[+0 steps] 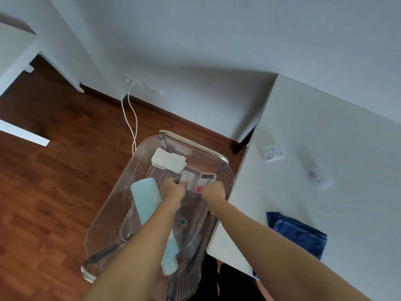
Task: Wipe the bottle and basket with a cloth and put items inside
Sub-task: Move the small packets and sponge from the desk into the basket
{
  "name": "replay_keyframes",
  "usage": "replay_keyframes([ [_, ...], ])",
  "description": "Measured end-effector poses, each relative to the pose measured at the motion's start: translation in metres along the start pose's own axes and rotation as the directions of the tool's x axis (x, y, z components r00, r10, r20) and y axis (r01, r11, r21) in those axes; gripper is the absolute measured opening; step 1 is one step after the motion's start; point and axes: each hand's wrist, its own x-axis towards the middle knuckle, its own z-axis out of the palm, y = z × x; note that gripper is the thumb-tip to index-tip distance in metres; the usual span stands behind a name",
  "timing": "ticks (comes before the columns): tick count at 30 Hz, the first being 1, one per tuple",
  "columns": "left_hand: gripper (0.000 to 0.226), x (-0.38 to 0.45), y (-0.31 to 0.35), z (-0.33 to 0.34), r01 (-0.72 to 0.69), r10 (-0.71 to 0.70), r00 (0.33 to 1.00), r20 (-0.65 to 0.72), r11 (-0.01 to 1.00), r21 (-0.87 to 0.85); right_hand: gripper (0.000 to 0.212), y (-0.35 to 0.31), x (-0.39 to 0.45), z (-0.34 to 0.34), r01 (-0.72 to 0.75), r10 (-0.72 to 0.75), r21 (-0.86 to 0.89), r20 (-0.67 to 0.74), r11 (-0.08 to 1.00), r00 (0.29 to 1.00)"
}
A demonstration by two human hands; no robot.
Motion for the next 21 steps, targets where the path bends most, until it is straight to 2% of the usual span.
replay_keyframes([
  [2,0.03,0.007,-0.002,0.004,0.007,-0.007,1.0,-0.013,1.0,-0.005,0.041,0.001,0.009,0.006,-0.032,0.032,0.083,0.0,0.996,0.999],
  [5,0.032,0.015,-0.004,0.007,0.017,-0.017,1.0,-0.017,0.999,-0.034,0.027,-0.002,0.016,0.013,-0.121,0.128,0.196,-0.023,0.973,0.992],
  [7,0.033,0.018,-0.004,0.008,0.011,-0.012,0.999,-0.032,0.999,-0.03,0.027,-0.003,0.018,0.019,-0.149,0.161,0.256,-0.03,0.955,0.986],
  [13,0.026,0.017,-0.002,0.01,-0.043,0.047,0.991,-0.126,0.998,0.034,0.024,-0.001,0.021,0.023,-0.119,0.134,0.234,-0.048,0.965,0.99],
  [17,0.024,0.01,-0.002,0.009,-0.07,0.07,0.99,-0.12,0.998,0.005,0.023,-0.002,0.015,0.018,-0.132,0.14,0.211,-0.021,0.969,0.99],
  [21,0.037,-0.006,-0.001,0.006,-0.082,0.078,0.992,-0.095,0.996,-0.032,0.015,-0.004,0.004,0.006,-0.033,0.034,0.142,-0.005,0.989,0.999],
])
